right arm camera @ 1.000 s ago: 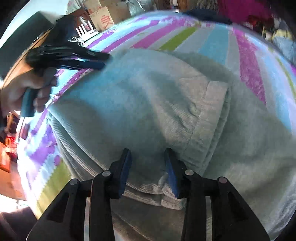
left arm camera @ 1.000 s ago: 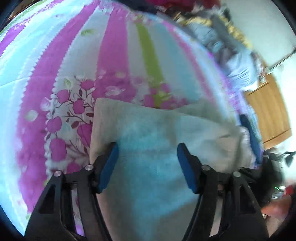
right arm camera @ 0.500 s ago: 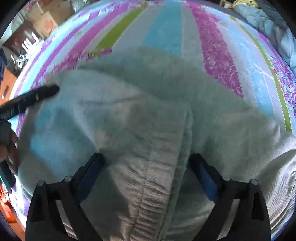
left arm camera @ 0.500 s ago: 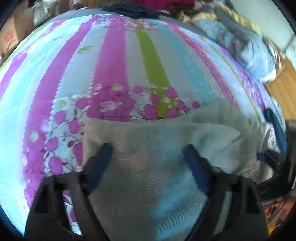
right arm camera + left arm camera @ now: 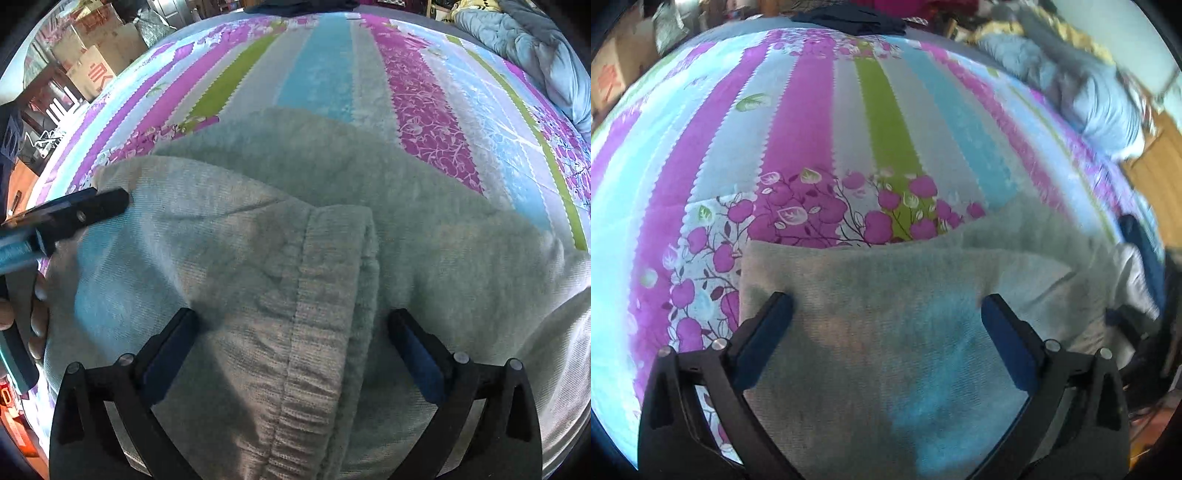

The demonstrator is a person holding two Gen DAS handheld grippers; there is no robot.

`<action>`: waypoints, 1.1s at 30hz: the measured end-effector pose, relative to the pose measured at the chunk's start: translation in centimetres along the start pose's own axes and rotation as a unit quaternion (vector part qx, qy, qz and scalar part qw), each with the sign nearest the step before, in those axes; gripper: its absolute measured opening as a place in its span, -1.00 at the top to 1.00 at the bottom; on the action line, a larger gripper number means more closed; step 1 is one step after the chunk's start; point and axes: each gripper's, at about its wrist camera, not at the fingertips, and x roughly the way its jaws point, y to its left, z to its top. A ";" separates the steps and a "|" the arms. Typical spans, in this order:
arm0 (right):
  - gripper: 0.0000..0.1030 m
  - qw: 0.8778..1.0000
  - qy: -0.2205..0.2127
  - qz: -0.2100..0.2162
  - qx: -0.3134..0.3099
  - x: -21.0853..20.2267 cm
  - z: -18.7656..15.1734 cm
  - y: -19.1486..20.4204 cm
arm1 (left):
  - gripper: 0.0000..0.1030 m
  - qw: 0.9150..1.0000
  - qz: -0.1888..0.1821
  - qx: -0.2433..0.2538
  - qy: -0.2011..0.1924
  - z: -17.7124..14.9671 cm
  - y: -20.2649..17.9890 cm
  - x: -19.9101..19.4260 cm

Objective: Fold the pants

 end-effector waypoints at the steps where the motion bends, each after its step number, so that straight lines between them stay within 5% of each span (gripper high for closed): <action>1: -1.00 1.000 0.002 0.001 0.000 -0.1 0.0 0.0 | -0.88 1.000 0.002 -0.007 -0.005 0.2 0.1 -0.6; 5: -0.86 1.000 -0.022 0.014 0.012 -3.4 0.3 -0.6 | -0.88 0.999 -0.011 -0.009 -0.048 1.0 0.0 -4.1; 9: -0.81 0.997 -0.071 0.031 -0.022 -5.3 1.6 0.7 | -0.82 0.999 -0.019 0.002 -0.030 1.6 0.5 -2.6; 12: -0.72 0.998 -0.044 0.017 -0.032 -2.4 2.4 0.6 | -0.59 1.000 -0.005 -0.021 0.010 2.2 2.4 0.9; 14: -0.72 1.000 -0.007 0.021 -0.019 0.3 2.5 -0.5 | -0.60 0.999 -0.005 -0.032 -0.006 3.0 3.3 1.5; 19: -0.69 0.999 -0.016 0.023 -0.031 -1.0 2.6 -0.5 | -0.57 0.999 0.000 -0.040 -0.028 4.0 2.9 -0.2; 22: -0.68 0.999 -0.039 0.024 -0.029 -4.4 1.9 -0.4 | -0.59 0.998 -0.017 -0.024 -0.052 2.5 1.2 -3.7; 29: -0.68 0.998 0.010 0.030 -0.049 -5.2 -2.5 2.1 | -0.58 0.998 -0.064 -0.007 -0.004 -5.2 -0.8 -5.9; 33: -0.77 0.998 0.031 0.009 -0.052 -3.5 -3.8 1.7 | -0.57 0.999 -0.038 0.013 0.015 -7.5 -0.5 -4.0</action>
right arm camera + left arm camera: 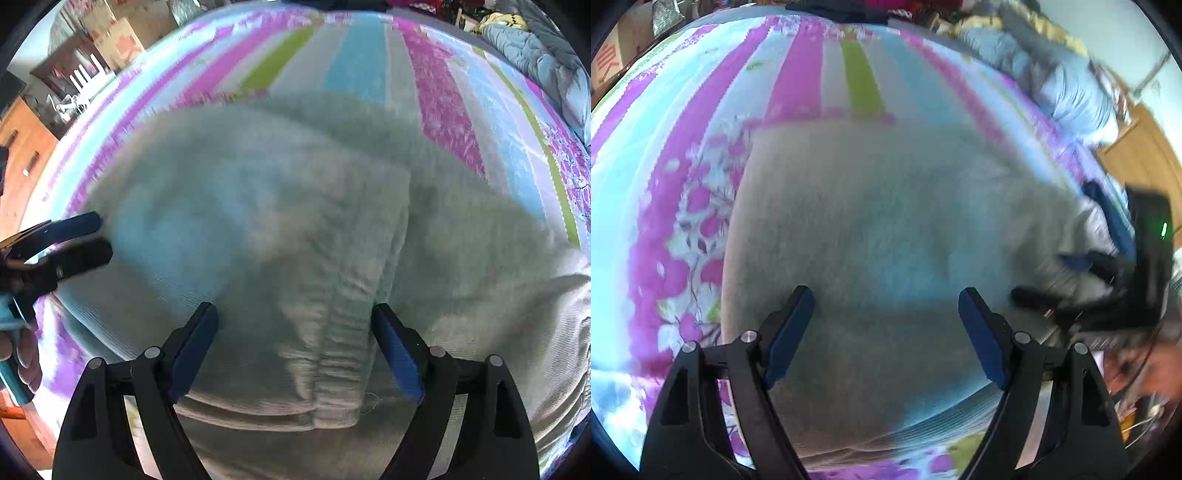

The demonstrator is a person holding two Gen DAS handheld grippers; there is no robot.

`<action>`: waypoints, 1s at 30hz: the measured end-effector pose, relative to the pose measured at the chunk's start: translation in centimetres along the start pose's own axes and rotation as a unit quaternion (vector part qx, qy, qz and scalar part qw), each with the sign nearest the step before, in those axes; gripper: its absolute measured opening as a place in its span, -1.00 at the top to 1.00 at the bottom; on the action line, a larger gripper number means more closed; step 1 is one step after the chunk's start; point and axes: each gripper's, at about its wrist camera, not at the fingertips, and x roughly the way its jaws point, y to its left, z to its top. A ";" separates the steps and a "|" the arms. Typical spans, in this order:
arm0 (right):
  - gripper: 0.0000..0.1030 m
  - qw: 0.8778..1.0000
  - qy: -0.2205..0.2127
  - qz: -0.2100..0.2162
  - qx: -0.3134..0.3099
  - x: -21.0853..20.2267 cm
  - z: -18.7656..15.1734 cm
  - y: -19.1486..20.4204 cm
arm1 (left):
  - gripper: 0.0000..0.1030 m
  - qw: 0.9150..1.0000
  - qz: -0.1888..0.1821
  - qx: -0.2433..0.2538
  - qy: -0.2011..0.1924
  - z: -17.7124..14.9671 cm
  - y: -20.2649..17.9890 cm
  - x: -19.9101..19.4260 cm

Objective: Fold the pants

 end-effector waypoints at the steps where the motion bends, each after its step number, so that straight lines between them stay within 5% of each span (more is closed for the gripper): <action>1: -0.80 1.000 -0.001 0.000 0.002 0.2 -0.1 -0.2 | -0.58 1.000 0.002 0.006 -0.003 0.1 -0.2 0.0; 8: -0.79 1.000 0.003 0.002 0.008 -0.3 -0.4 -0.5 | -0.59 0.999 0.000 0.003 -0.040 1.5 -0.7 -2.8; 13: -0.79 1.000 0.005 0.000 0.011 -0.2 -0.6 -0.3 | -0.57 1.000 0.021 0.005 -0.003 -0.8 0.6 -0.5; 21: -0.76 1.000 -0.027 -0.001 0.015 -2.0 -0.5 -0.5 | -0.58 0.999 0.015 0.002 -0.033 0.4 -0.2 -2.0; 24: -0.77 1.000 0.004 -0.001 -0.001 0.0 -2.5 -0.1 | -0.58 0.999 0.022 0.001 -0.039 1.7 0.2 -1.8; 27: -0.74 1.000 -0.010 -0.007 -0.005 -1.1 -2.7 -0.3 | -0.58 0.998 0.027 0.006 -0.061 4.4 0.8 -1.7; 30: -0.73 0.996 -0.083 -0.022 -0.006 -4.3 -1.4 -0.5 | -0.58 0.997 0.015 0.008 -0.071 7.3 1.6 -0.7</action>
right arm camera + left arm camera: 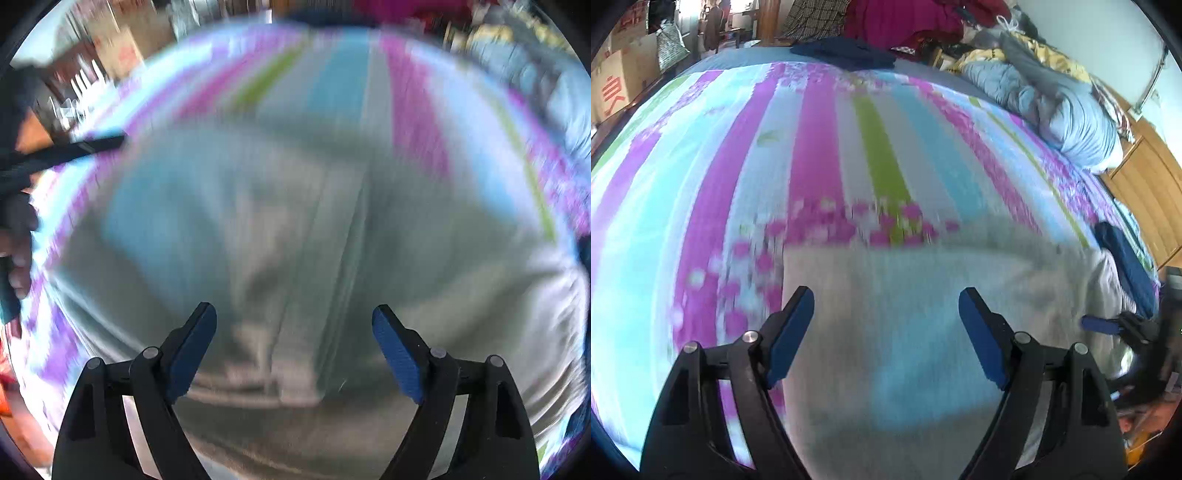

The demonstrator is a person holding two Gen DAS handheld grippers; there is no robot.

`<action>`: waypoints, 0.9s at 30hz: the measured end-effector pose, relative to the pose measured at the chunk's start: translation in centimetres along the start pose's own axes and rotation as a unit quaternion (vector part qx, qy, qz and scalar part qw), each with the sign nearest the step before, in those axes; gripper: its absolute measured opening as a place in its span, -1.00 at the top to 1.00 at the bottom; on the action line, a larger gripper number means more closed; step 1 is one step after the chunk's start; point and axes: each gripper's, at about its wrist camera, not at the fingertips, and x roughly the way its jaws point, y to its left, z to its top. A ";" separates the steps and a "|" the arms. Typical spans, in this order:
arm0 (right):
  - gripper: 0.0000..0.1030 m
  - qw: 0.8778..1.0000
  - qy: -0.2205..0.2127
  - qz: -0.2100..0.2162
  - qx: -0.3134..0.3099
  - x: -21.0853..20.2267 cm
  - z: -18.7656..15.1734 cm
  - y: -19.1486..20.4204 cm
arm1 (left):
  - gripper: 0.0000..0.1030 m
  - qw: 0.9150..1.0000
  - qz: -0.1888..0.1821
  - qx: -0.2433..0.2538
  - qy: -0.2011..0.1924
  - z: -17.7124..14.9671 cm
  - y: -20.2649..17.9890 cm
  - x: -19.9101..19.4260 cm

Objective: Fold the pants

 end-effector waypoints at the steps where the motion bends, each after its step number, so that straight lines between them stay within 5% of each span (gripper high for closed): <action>1: -0.73 1.000 -0.028 0.008 -0.006 -0.9 0.9 0.2 | -0.58 1.000 -0.004 -0.002 0.008 0.8 0.5 1.0; 6: -0.72 0.995 -0.042 0.082 -0.033 2.0 4.7 1.1 | -0.58 0.997 0.032 -0.057 0.047 2.5 4.1 5.7; 8: -0.71 0.996 0.009 0.085 -0.035 5.5 4.8 0.8 | -0.57 0.995 0.036 -0.079 0.052 2.4 5.4 6.4; 11: -0.70 0.995 -0.011 0.056 -0.082 4.4 4.8 2.2 | -0.57 0.996 0.020 -0.076 0.032 1.8 5.0 3.8; 14: -0.69 0.993 -0.061 0.050 -0.089 0.7 3.4 3.3 | -0.58 0.997 -0.022 -0.070 0.008 -0.9 4.0 -0.7; 16: -0.69 0.990 -0.062 0.054 -0.110 -0.3 1.2 4.6 | -0.58 0.996 -0.031 -0.074 0.026 -3.6 3.6 -2.0; 19: -0.73 0.988 0.025 0.060 -0.137 2.8 -2.4 6.1 | -0.52 0.990 -0.013 -0.114 0.079 -8.3 4.9 -1.8; 27: -0.72 0.981 -0.072 0.030 -0.177 -3.5 -2.7 6.9 | -0.53 0.973 -0.070 -0.215 0.050 -9.3 8.3 -5.6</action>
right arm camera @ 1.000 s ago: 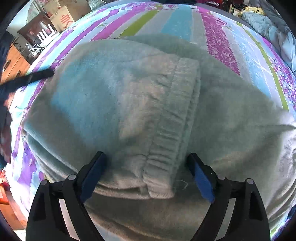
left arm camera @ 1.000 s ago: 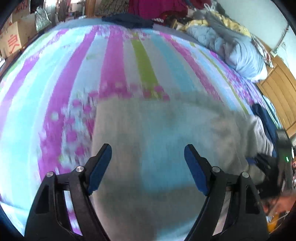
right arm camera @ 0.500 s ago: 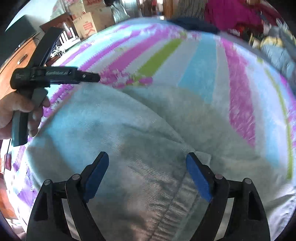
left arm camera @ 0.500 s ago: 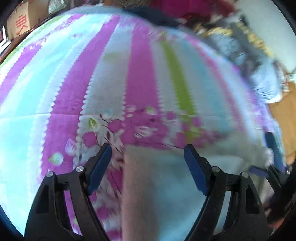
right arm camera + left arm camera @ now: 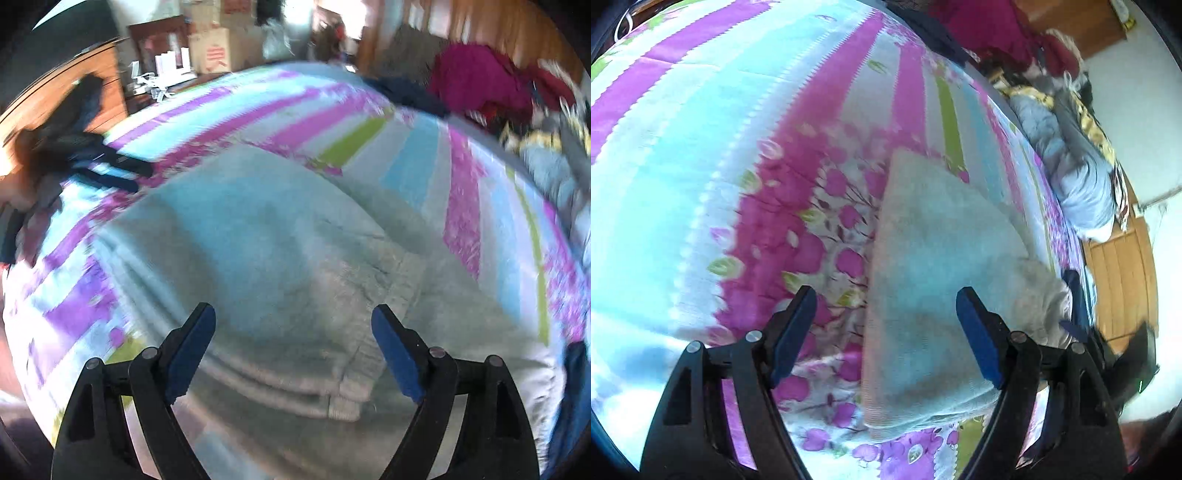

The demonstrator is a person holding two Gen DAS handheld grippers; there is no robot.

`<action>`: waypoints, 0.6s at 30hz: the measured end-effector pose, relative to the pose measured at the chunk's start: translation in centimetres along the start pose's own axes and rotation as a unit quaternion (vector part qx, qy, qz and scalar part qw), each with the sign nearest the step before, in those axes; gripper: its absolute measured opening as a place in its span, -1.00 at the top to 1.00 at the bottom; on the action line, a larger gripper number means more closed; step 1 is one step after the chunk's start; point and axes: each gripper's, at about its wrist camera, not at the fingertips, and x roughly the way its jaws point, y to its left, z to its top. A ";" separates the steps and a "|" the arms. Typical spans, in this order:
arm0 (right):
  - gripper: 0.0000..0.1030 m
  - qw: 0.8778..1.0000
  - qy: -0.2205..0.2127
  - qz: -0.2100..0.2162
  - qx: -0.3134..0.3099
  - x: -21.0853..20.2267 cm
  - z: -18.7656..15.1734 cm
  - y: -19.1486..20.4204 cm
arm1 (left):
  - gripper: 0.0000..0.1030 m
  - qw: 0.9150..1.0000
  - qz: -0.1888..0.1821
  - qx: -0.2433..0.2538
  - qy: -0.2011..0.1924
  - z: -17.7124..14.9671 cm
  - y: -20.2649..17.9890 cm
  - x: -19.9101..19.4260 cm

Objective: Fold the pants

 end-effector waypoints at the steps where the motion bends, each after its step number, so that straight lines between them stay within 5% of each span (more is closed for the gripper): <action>1: -0.71 1.000 0.003 0.011 -0.008 -0.7 -0.4 0.9 | -0.53 1.000 -0.003 -0.002 0.001 0.3 0.1 0.1; 4: -0.68 0.998 0.033 0.057 -0.003 -1.6 -1.9 2.7 | -0.53 1.000 -0.023 -0.006 0.012 2.2 -0.1 1.4; 8: -0.49 0.974 0.088 0.141 0.154 -1.9 -3.8 0.2 | -0.53 0.997 -0.066 -0.018 0.035 4.4 -0.2 3.0; 10: -0.37 0.978 0.086 0.108 0.159 -2.8 -4.2 -1.0 | -0.52 0.998 -0.051 -0.010 0.045 4.7 -0.5 3.8; 13: -0.30 0.982 0.053 -0.018 0.179 -4.1 -3.8 -6.2 | -0.52 0.998 -0.050 0.013 0.039 4.4 -1.7 4.1; 16: 0.35 0.978 0.051 -0.098 0.175 -1.9 -3.5 -10.6 | -0.53 0.998 -0.038 0.028 0.043 4.0 -2.3 4.8; 17: 0.61 0.976 0.051 -0.101 0.184 -0.9 -3.2 -12.1 | -0.53 0.998 -0.035 0.030 0.044 3.9 -2.3 5.1; 18: 0.65 0.975 0.049 -0.093 0.195 0.4 -2.8 -13.6 | -0.53 0.998 -0.036 0.028 0.043 3.8 -2.2 5.2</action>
